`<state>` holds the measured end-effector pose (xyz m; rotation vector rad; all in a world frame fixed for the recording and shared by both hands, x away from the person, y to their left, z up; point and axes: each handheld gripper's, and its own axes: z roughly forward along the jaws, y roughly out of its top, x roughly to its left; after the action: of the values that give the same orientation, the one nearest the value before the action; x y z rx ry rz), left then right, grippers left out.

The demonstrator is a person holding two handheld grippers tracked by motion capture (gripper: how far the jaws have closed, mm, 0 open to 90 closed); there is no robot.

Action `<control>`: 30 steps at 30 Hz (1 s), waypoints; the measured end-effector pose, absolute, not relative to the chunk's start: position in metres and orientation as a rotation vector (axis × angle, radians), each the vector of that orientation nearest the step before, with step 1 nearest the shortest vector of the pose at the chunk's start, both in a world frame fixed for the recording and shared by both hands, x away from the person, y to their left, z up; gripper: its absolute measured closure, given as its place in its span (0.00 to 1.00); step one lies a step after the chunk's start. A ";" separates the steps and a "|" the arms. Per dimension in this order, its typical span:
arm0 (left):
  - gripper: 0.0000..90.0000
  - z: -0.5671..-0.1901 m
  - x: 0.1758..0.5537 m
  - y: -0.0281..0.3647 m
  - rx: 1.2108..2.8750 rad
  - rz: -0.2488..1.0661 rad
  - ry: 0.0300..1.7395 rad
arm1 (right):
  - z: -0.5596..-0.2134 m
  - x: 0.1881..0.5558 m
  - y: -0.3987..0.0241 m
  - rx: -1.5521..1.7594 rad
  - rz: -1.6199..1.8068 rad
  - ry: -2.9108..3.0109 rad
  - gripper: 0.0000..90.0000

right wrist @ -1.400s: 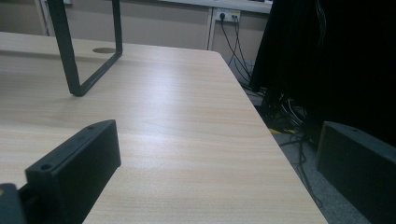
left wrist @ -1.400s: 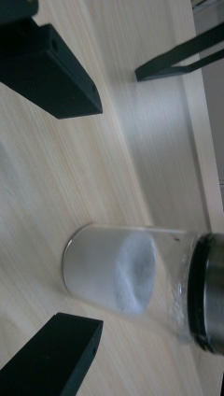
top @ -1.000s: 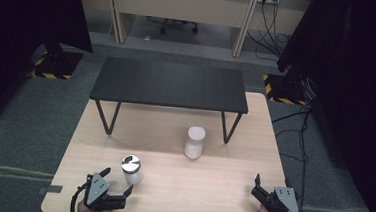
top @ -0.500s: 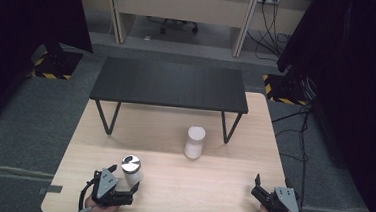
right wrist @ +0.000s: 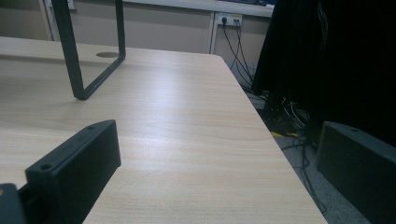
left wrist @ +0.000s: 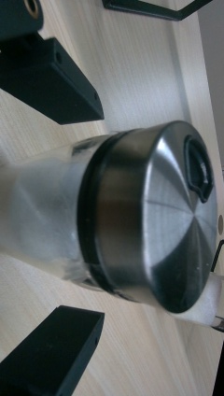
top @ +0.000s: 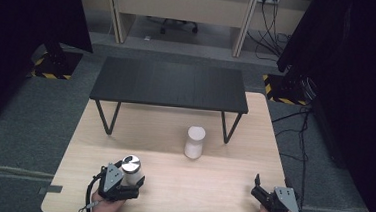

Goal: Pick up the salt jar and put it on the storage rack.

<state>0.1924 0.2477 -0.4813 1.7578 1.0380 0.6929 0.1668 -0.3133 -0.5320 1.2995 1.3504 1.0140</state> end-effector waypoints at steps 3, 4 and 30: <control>0.09 -0.481 0.194 0.244 1.769 0.693 1.042 | -0.532 0.167 -0.313 1.297 1.016 1.351 0.00; 0.12 -0.480 0.195 0.243 1.774 0.693 1.039 | -0.532 0.167 -0.313 1.296 1.015 1.352 0.00; 0.32 -0.478 0.191 0.242 1.751 0.698 1.089 | -0.532 0.167 -0.313 1.295 1.013 1.356 0.00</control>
<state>0.1907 0.2422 -0.4782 1.7512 1.0888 0.6980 0.1668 -0.3133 -0.5319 1.2952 1.3558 1.0129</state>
